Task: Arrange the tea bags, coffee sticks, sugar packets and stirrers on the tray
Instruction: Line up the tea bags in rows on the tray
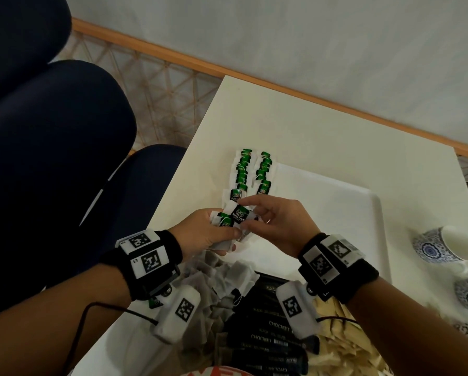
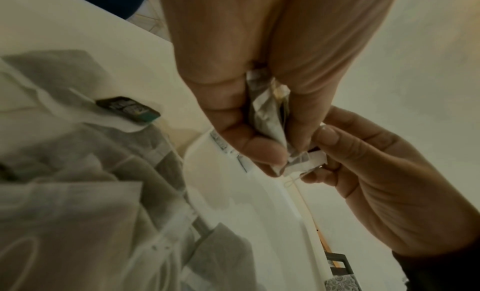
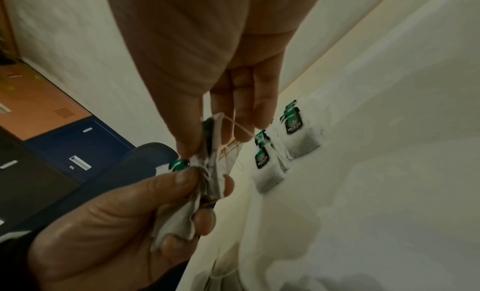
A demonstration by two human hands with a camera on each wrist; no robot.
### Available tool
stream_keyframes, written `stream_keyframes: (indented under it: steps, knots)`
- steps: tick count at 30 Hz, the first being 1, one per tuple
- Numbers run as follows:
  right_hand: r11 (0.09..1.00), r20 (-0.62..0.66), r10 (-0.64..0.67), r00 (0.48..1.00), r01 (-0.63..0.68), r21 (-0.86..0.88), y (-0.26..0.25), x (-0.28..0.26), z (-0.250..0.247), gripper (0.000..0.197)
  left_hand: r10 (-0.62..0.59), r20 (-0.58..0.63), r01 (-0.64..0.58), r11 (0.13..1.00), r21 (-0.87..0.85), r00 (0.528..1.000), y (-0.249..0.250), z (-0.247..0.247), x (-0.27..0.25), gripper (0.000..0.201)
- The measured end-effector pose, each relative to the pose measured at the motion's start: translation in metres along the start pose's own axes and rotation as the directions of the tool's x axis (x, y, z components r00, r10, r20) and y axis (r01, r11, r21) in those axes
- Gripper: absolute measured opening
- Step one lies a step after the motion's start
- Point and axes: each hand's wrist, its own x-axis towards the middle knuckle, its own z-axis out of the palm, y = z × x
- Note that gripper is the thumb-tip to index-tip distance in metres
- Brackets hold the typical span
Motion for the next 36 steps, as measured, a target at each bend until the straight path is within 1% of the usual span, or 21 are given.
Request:
stream_keyframes:
  steps: [5, 10, 12, 13, 15, 16, 17, 19, 21, 24, 26, 28, 31, 36]
  knots:
    - [0.997, -0.02, -0.05, 0.999, 0.049, -0.052, -0.002, 0.002, 0.005, 0.014, -0.001, 0.02, 0.0, 1.0, 0.026, 1.0, -0.001, 0.001, 0.0, 0.014]
    - [0.997, -0.021, -0.083, 0.996, 0.083, 0.0, -0.005, 0.002, 0.002, 0.011, 0.003, 0.021, -0.006, 0.995, 0.097, 1.0, -0.002, 0.001, -0.001, 0.013]
    - [0.994, -0.077, -0.066, 0.995, 0.072, 0.082, -0.008, 0.002, -0.001, 0.012, -0.017, 0.014, 0.015, 0.993, 0.114, 1.0, -0.004, -0.001, -0.002, 0.01]
    - [0.985, -0.111, -0.042, 0.993, 0.059, 0.162, -0.009, 0.003, -0.002, 0.012, -0.024, 0.008, 0.023, 0.993, 0.114, 1.0, -0.006, -0.003, -0.003, 0.009]
    - [0.923, -0.157, 0.047, 0.987, 0.017, 0.385, -0.01, 0.007, -0.009, 0.013, -0.03, -0.001, 0.03, 0.996, 0.086, 1.0, -0.009, -0.006, -0.003, 0.011]
    - [0.885, -0.174, 0.098, 0.98, -0.006, 0.465, -0.008, 0.009, -0.013, 0.013, -0.034, -0.004, 0.035, 0.997, 0.071, 0.999, -0.01, -0.007, -0.003, 0.014]
    - [0.869, -0.199, 0.137, 0.97, -0.022, 0.495, -0.006, 0.01, -0.017, 0.012, -0.038, -0.014, 0.039, 0.997, 0.06, 0.999, -0.011, -0.009, -0.003, 0.015]
    - [0.893, -0.228, 0.179, 0.957, -0.06, 0.447, 0.003, 0.014, -0.024, 0.015, -0.031, -0.061, 0.034, 0.998, 0.047, 0.998, -0.011, -0.014, -0.003, 0.012]
    - [0.941, -0.206, 0.178, 0.962, -0.105, 0.322, 0.014, 0.016, -0.026, 0.019, -0.018, -0.1, 0.02, 1.0, 0.013, 0.995, -0.009, -0.02, -0.001, 0.011]
    - [0.984, -0.117, 0.151, 0.982, -0.138, 0.109, 0.028, 0.02, -0.024, 0.017, -0.005, -0.145, -0.002, 0.999, -0.049, 0.989, -0.004, -0.027, 0.003, 0.01]
    - [0.99, -0.047, 0.142, 0.989, -0.142, -0.011, 0.034, 0.024, -0.021, 0.014, 0.018, -0.207, -0.022, 1.0, -0.015, 0.978, 0.001, -0.03, 0.006, 0.006]
    - [0.985, 0.006, 0.153, 0.988, -0.152, -0.085, 0.038, 0.029, -0.018, 0.014, 0.042, -0.236, -0.043, 0.999, 0.0, 0.971, 0.005, -0.032, 0.009, 0.005]
    - [0.975, 0.016, 0.195, 0.981, -0.192, -0.116, 0.043, 0.04, -0.014, 0.014, 0.042, -0.245, -0.043, 0.999, 0.0, 0.969, 0.008, -0.033, 0.012, 0.005]
    - [0.969, -0.043, 0.222, 0.974, -0.225, -0.104, 0.048, 0.053, -0.014, 0.012, 0.054, -0.216, -0.052, 0.999, 0.017, 0.975, 0.011, -0.03, 0.017, 0.009]
